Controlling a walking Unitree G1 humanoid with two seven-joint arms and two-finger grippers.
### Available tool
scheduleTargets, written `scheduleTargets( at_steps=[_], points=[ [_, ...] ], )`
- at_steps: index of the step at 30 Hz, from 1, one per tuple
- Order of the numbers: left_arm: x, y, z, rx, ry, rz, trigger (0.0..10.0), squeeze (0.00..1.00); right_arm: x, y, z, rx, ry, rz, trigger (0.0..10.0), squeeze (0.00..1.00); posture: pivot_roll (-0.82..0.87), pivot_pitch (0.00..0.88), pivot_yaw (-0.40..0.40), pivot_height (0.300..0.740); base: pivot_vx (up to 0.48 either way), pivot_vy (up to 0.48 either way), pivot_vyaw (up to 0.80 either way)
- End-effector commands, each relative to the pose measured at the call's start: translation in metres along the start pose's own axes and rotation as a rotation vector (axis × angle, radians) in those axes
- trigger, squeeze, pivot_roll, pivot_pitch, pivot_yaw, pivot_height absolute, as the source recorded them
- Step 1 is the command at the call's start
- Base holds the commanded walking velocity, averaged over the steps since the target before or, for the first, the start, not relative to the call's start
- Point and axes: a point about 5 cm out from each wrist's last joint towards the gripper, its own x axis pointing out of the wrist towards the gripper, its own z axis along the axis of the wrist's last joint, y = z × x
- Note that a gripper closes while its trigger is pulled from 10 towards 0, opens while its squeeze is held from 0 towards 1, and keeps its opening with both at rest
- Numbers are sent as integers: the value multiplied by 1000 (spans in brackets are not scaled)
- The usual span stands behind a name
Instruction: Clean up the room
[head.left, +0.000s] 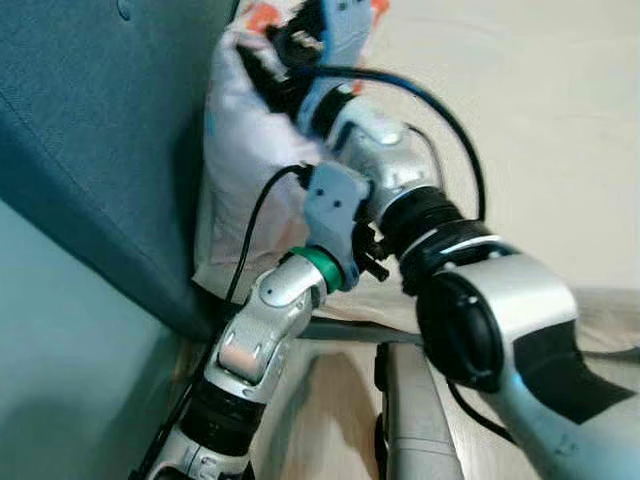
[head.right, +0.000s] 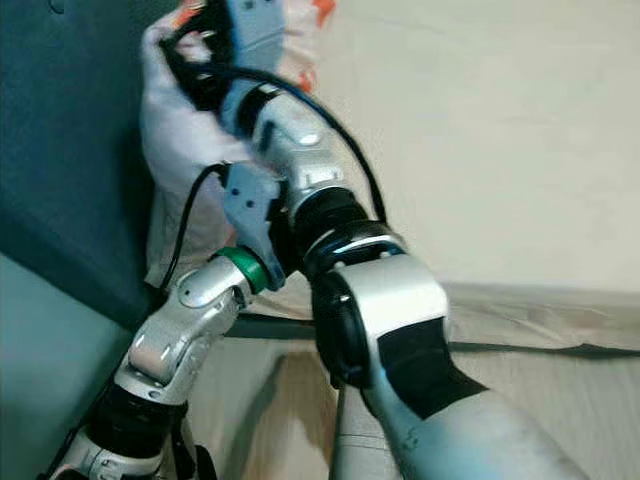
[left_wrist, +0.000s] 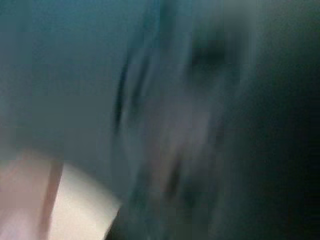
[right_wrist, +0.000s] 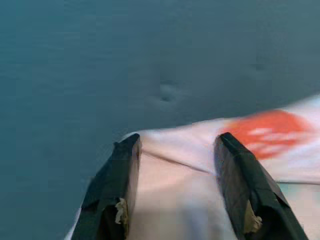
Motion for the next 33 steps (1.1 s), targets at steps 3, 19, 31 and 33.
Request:
scheduleTargets(
  at_steps=[3, 19, 31, 33],
  points=[
    [5, -10, 22, -90, -61, -64, 10000, 0, 17, 26, 20, 23, -85, 209, 10000, 0, -5, 151, 25, 536, 0, 0, 0],
    [-16, 113, 45, 198, -18, 671, 10000, 0, -26, -48, 37, 43, -132, -102, 10000, 0, -4, 144, 25, 536, 0, 0, 0],
    [-86, 53, -12, 271, 277, -136, 10000, 0, -117, -119, 57, -128, -208, -395, 10000, 0, -28, 162, 30, 536, 0, 0, 0],
    [-96, 45, -22, 227, 319, -193, 10000, 0, -130, -122, 48, -127, -192, -425, 10000, 0, -28, 160, 31, 536, 0, 0, 0]
  ],
)
